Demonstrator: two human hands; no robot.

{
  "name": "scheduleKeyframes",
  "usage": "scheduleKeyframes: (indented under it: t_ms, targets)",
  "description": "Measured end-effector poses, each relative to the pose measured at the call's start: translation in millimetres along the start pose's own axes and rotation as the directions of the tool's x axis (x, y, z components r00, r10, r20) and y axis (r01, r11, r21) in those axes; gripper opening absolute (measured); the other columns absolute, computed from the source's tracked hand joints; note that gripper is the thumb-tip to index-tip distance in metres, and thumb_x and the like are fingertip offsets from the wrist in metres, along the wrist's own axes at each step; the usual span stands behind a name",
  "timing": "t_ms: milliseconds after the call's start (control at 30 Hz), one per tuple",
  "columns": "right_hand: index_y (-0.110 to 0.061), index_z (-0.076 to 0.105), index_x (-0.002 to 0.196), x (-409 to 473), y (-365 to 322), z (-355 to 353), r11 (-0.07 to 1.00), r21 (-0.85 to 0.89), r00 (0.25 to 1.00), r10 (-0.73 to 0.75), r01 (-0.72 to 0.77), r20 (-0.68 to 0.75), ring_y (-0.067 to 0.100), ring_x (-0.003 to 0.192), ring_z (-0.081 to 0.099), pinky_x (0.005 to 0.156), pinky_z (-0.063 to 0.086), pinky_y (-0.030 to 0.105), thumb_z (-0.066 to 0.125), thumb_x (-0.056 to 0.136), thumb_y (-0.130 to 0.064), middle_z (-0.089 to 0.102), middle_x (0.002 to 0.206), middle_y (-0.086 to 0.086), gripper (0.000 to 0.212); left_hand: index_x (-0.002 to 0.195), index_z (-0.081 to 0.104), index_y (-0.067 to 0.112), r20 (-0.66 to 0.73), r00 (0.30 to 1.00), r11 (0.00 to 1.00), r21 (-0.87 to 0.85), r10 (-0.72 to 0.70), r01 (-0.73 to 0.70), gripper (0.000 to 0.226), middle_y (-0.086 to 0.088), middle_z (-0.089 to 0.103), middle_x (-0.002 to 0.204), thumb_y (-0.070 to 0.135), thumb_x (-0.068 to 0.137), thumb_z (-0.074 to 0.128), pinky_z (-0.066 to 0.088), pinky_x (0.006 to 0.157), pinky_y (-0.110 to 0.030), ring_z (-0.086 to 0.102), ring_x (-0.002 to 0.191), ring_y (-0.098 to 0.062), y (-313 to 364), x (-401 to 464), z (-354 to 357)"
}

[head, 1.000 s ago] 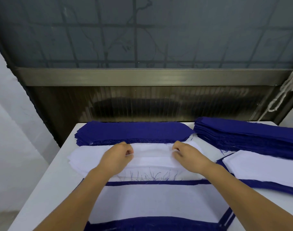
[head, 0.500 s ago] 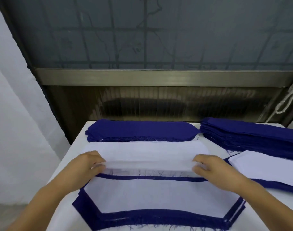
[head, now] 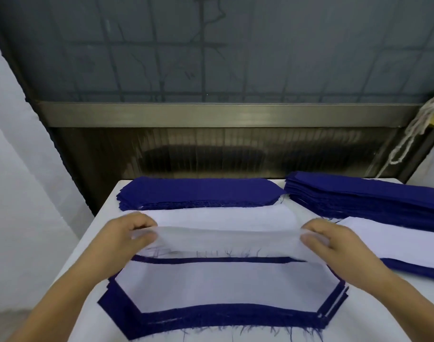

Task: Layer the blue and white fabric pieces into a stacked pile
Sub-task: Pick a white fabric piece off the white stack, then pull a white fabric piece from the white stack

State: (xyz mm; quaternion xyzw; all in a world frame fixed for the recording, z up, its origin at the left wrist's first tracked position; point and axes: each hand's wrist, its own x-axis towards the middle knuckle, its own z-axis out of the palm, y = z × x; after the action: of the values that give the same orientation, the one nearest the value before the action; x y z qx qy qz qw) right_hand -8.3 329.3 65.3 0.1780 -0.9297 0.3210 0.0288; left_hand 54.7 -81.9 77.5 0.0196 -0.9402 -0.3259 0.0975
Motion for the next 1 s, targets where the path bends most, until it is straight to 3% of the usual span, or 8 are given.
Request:
scheduleKeyframes:
  t_ms: [100,167,300,633,733,833,1000]
  targets:
    - [-0.028,0.064,0.091,-9,2,7,0.940,-0.207,0.928,-0.312,0.270,-0.205,-0.003,0.091,0.053,0.080,0.038,0.007,0.050,0.099,-0.026,0.057,0.092,-0.025,0.016,0.083,0.070,0.029,-0.119,0.986,0.993,0.036,0.117,-0.113,0.017,0.016,0.063,0.094,0.013,0.081,0.073,0.042,0.075,-0.013,0.060,0.088,-0.008,1,-8,-1]
    - [-0.019,0.069,0.091,-22,16,19,0.873,-0.296,0.872,-0.452,0.388,-0.188,-0.001,0.092,0.052,0.084,0.039,0.012,0.049,0.097,-0.024,0.061,0.096,-0.015,0.021,0.080,0.072,0.031,-0.053,0.984,0.985,0.055,0.167,-0.165,0.024,0.018,0.062,0.095,0.008,0.077,0.077,0.046,0.077,-0.016,0.060,0.091,-0.007,-8,-21,5]
    - [-0.016,0.074,0.089,-46,37,47,0.779,-0.359,0.823,-0.566,0.514,-0.051,0.009,0.091,0.057,0.082,0.044,0.020,0.032,0.103,-0.035,0.067,0.098,-0.005,0.048,0.077,0.068,0.040,0.144,0.959,0.967,0.042,0.243,-0.251,0.037,0.021,0.062,0.094,0.005,0.074,0.081,0.044,0.078,-0.013,0.057,0.093,0.000,-37,-48,31]
    - [-0.017,0.077,0.088,-52,41,50,0.815,-0.305,0.852,-0.524,0.492,-0.024,0.007,0.088,0.059,0.077,0.047,0.019,0.034,0.102,-0.036,0.068,0.097,-0.006,0.049,0.083,0.072,0.034,0.229,0.915,0.924,0.118,0.331,-0.364,0.032,0.025,0.060,0.092,0.008,0.069,0.085,0.047,0.071,-0.014,0.055,0.086,0.007,-49,-51,41]
    - [-0.022,0.076,0.089,-55,38,43,0.853,-0.270,0.889,-0.456,0.446,0.029,0.003,0.088,0.059,0.078,0.047,0.018,0.055,0.091,-0.042,0.065,0.100,-0.012,0.029,0.087,0.069,0.045,0.294,0.918,0.951,0.074,0.267,-0.300,0.012,0.030,0.055,0.104,0.044,0.077,0.074,0.046,0.074,-0.011,0.054,0.097,0.005,-53,-51,36]
    - [-0.026,0.072,0.087,-53,29,42,0.887,-0.221,0.913,-0.405,0.405,0.048,0.000,0.088,0.057,0.079,0.044,0.016,0.059,0.088,-0.039,0.061,0.097,-0.019,0.018,0.081,0.065,0.050,0.314,0.920,0.965,0.034,0.236,-0.259,0.022,0.027,0.057,0.102,0.068,0.079,0.053,0.042,0.083,-0.014,0.055,0.097,0.002,-46,-47,36]
    - [-0.024,0.066,0.091,-37,7,60,0.896,-0.223,0.923,-0.366,0.385,0.121,0.002,0.080,0.054,0.072,0.045,0.016,0.065,0.088,-0.024,0.057,0.092,-0.017,0.003,0.085,0.066,0.036,0.334,0.898,0.943,0.068,0.286,-0.325,0.010,0.024,0.056,0.090,0.043,0.089,0.061,0.043,0.085,-0.018,0.051,0.091,0.005,-23,-31,61]
